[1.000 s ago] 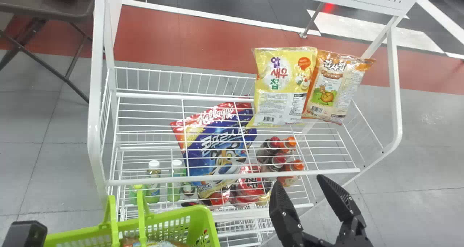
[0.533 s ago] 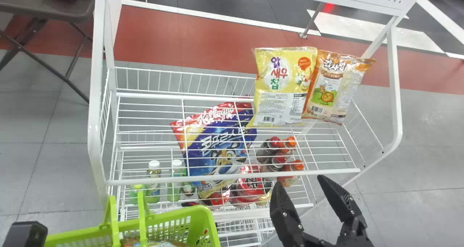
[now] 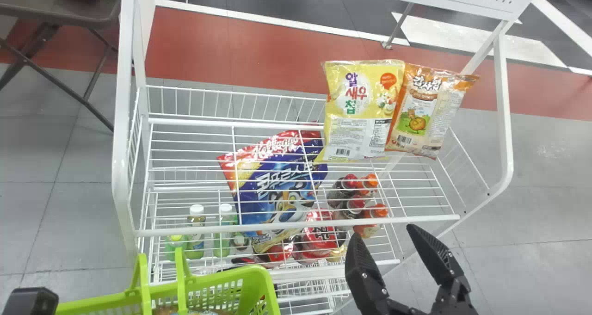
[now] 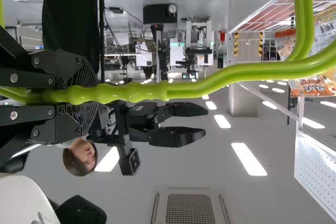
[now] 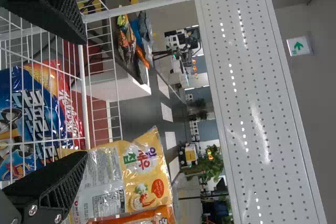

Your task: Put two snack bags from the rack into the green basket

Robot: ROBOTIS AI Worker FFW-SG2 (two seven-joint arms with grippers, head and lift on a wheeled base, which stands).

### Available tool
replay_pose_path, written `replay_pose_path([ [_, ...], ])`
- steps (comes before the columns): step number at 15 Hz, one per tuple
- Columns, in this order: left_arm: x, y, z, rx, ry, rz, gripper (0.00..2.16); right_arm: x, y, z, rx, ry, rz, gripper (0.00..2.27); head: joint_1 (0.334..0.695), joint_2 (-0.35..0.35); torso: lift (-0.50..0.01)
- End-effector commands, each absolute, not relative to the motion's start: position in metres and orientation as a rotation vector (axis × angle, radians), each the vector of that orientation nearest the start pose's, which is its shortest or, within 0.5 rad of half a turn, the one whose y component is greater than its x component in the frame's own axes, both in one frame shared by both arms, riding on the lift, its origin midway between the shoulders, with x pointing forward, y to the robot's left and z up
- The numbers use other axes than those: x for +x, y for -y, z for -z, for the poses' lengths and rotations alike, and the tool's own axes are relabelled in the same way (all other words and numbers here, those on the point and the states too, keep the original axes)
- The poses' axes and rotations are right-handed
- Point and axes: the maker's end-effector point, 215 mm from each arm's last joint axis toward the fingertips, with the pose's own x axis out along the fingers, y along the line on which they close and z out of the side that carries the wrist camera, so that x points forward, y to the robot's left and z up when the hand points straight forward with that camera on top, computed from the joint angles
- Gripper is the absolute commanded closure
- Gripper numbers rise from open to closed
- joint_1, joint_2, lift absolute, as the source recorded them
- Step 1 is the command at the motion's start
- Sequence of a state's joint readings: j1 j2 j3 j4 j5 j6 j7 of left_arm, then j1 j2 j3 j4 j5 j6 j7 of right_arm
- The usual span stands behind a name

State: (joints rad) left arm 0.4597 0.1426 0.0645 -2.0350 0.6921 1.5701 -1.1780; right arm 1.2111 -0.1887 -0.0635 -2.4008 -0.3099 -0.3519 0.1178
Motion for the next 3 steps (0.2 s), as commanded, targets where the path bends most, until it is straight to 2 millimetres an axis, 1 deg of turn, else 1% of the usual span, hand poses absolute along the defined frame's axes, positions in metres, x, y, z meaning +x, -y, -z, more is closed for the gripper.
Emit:
replay_pose_path([
  [1, 0.1549, -0.0192, 0.3671, -1.304, -1.139, 1.324, 1.36, 0.2579, 0.2312, 0.2754, 0.164, -0.014, -0.158, 0.05, 0.695, -0.35, -0.004],
  [3, 0.1531, -0.0195, 0.367, -1.307, -1.14, 1.322, 1.36, 0.2579, 0.2312, 0.2746, 0.165, -0.011, -0.157, 0.06, 0.695, -0.35, -0.004],
])
